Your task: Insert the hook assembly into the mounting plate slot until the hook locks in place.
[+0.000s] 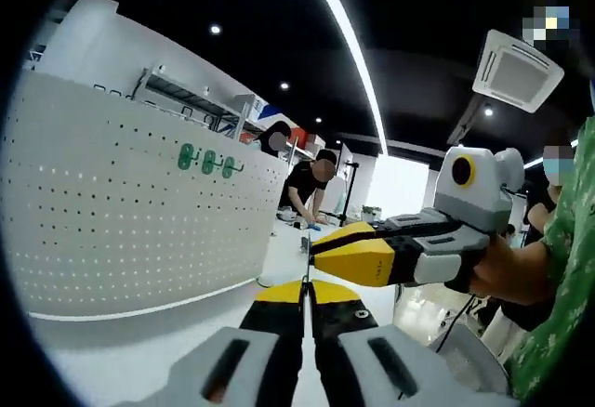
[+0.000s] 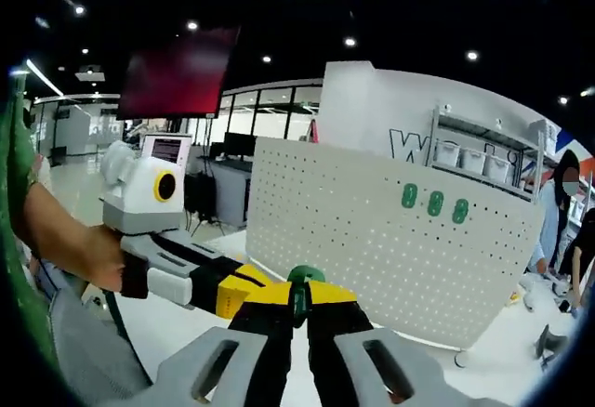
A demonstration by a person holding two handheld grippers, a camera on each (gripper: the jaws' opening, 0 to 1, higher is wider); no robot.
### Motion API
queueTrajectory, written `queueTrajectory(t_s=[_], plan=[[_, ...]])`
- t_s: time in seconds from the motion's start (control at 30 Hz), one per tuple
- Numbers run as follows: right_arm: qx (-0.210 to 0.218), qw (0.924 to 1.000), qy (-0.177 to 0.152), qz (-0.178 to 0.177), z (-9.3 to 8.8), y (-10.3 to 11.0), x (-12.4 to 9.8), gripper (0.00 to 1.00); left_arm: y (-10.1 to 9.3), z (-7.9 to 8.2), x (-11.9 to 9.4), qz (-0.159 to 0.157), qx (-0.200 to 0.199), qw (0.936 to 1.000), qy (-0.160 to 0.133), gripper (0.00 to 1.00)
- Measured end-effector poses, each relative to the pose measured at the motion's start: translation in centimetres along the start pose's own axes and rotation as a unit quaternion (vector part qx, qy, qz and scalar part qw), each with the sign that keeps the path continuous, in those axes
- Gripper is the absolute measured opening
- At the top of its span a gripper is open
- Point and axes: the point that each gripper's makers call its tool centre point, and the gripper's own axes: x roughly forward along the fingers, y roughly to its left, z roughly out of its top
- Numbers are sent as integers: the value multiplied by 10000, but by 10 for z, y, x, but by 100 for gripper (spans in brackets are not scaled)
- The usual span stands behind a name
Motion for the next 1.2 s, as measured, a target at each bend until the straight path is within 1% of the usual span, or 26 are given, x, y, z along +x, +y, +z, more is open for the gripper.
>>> queueTrajectory(t_s=[0.1, 0.13, 0.2, 0.3, 0.43, 0.53, 0.57, 0.63, 0.73, 0.83, 0.93, 1.2], plan=[[-139, 9999, -78, -9, 3, 2, 2, 4, 0, 0, 0, 12, -19, 10000, -17, 2], [-227, 9997, -63, -30, 2, 2, 2, 4, 1, 0, 0, 10, -36, 10000, -25, 2], [-266, 9996, -42, -49, 1, 1, 2, 5, 3, 0, -1, 30, -85, 9999, -67, 2], [-195, 9998, 8, -34, -2, 0, 2, 5, 8, 2, -2, 70, -248, 9996, -153, 2], [-166, 9998, -28, -75, -1, 0, 2, 6, 14, 3, -3, 161, -250, 9994, -192, 2], [-33, 10000, -21, -90, -3, -2, 3, 6, 14, 5, -3, 171, -322, 9990, -244, 2], [47, 9999, 38, -95, -6, -3, 4, 6, 13, 6, -4, 170, -327, 9989, -279, 2], [213, 9997, -39, -95, -4, -2, 4, 6, 12, 8, -4, 156, -375, 9987, -318, 2], [162, 9997, -55, -154, -1, -3, 5, 5, 11, 9, -3, 160, -369, 9985, -358, 2], [199, 9996, -114, -173, 4, -1, 7, 4, 10, 10, -3, 159, -381, 9984, -387, 2], [97, 9997, -114, -216, 5, -1, 8, 4, 10, 11, -2, 162, -392, 9982, -425, 2], [159, 9992, -193, -306, 8, -4, 9, 3, 8, 15, -2, 163, -441, 9975, -532, 2]])
